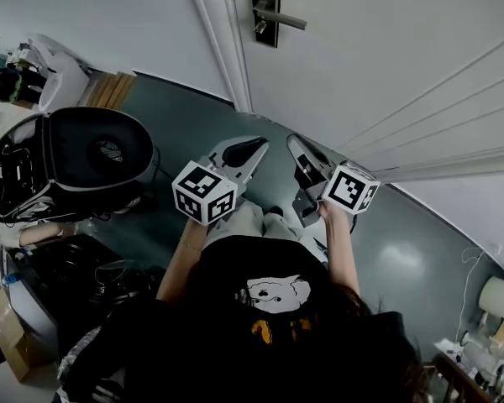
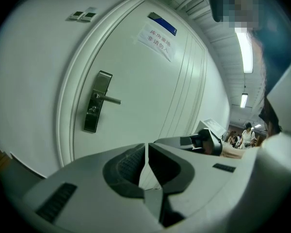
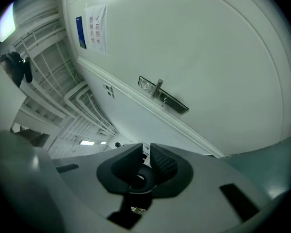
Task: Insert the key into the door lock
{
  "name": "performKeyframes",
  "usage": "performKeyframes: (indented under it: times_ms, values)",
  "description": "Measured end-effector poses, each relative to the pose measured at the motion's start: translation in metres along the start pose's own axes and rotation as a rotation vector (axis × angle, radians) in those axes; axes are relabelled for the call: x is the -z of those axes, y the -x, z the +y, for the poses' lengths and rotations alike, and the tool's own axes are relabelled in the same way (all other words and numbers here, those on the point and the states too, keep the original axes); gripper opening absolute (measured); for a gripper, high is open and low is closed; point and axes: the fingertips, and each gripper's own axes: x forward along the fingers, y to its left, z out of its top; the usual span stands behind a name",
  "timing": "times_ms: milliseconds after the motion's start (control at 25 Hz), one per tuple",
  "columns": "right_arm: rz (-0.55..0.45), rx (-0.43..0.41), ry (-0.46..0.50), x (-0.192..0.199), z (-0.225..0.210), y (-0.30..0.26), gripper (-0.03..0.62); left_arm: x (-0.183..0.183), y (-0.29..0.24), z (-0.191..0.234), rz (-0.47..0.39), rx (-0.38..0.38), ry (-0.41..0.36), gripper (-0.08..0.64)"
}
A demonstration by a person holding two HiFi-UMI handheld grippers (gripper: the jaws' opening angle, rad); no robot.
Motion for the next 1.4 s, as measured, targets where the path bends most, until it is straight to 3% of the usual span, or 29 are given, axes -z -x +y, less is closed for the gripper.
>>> performKeyframes:
  times_ms: [400, 680, 1400]
  values:
    - [0.082, -0.006, 0.207, 0.012, 0.023, 0.005, 0.012, -0.005, 0.012, -0.004, -0.026, -0.05, -0.015, 0.025]
    - [0.087, -0.029, 0.305, 0.011, 0.036, 0.007, 0.012, -0.006, 0.015, -0.008, -0.042, -0.049, -0.029, 0.026]
    - [0.108, -0.023, 0.387, 0.011, 0.042, 0.01, 0.012, -0.007, 0.017, -0.012, -0.051, -0.057, -0.025, 0.026]
